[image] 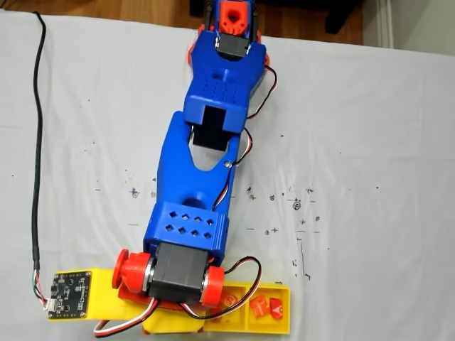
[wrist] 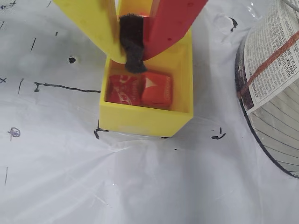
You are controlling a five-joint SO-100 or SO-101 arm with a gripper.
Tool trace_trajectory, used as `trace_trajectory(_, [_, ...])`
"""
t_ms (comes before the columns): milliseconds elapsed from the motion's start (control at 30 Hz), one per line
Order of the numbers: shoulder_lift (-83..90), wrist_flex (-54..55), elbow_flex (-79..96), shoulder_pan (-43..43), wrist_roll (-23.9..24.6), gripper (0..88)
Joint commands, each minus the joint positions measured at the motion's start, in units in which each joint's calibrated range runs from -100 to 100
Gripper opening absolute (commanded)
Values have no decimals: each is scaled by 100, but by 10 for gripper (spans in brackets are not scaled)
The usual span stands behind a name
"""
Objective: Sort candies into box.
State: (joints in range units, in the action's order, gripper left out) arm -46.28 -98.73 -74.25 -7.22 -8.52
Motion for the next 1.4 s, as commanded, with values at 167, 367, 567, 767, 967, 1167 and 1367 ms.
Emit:
trace_trajectory(167, [6180,3287,7867,133,-156,2])
trace_trajectory(367, [8707,4277,11035,278,-234,2])
trace_trajectory(567, [10777,4589,13128,432,-210,2])
trace_trajectory(767, [12210,4597,14430,695,-83,2])
trace_trajectory(967, [13618,4122,15386,821,-5,2])
trace_trajectory(1167, [14534,3688,16023,1075,44,1])
trace_trajectory(1367, [14534,3246,16224,1093,195,1])
